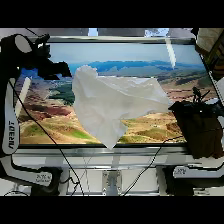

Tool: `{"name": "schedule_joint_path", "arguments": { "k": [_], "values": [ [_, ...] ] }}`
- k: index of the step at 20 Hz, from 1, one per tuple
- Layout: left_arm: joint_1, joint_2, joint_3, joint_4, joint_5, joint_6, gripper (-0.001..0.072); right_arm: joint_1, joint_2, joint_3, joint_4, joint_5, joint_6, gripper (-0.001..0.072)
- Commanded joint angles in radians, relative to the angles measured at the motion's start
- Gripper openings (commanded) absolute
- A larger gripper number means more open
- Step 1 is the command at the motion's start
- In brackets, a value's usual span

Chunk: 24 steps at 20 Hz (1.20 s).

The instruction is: Fold the shirts.

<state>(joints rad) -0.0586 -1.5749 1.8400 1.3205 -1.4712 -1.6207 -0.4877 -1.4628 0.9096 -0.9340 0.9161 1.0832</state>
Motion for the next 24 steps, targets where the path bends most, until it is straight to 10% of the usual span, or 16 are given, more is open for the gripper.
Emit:
{"name": "schedule_joint_path", "arguments": {
  "k": [1,3,7,12,24],
  "values": [
    [-0.008,0.001,-0.002,-0.03,0.016,0.007,0.0688,0.024,-0.015,-0.006,0.042,-0.121,-0.012,0.0433],
    [-0.012,0.001,-0.002,-0.031,0.017,0.008,0.0688,0.024,-0.032,-0.006,0.045,-0.121,-0.011,0.0392],
    [-0.013,0.001,-0.021,-0.029,-0.009,0.025,0.0688,0.024,-0.041,-0.006,0.114,-0.096,-0.054,0.0038],
    [-0.013,0.03,-0.239,-0.03,-0.077,0.077,0.0688,0.024,-0.041,-0.006,0.172,-0.03,-0.085,0.0035],
    [-0.011,0.125,-0.917,-0.367,0.367,0.066,0.0688,0.024,-0.039,-0.006,0.225,0.089,-0.089,0.0035]
  ]
}}
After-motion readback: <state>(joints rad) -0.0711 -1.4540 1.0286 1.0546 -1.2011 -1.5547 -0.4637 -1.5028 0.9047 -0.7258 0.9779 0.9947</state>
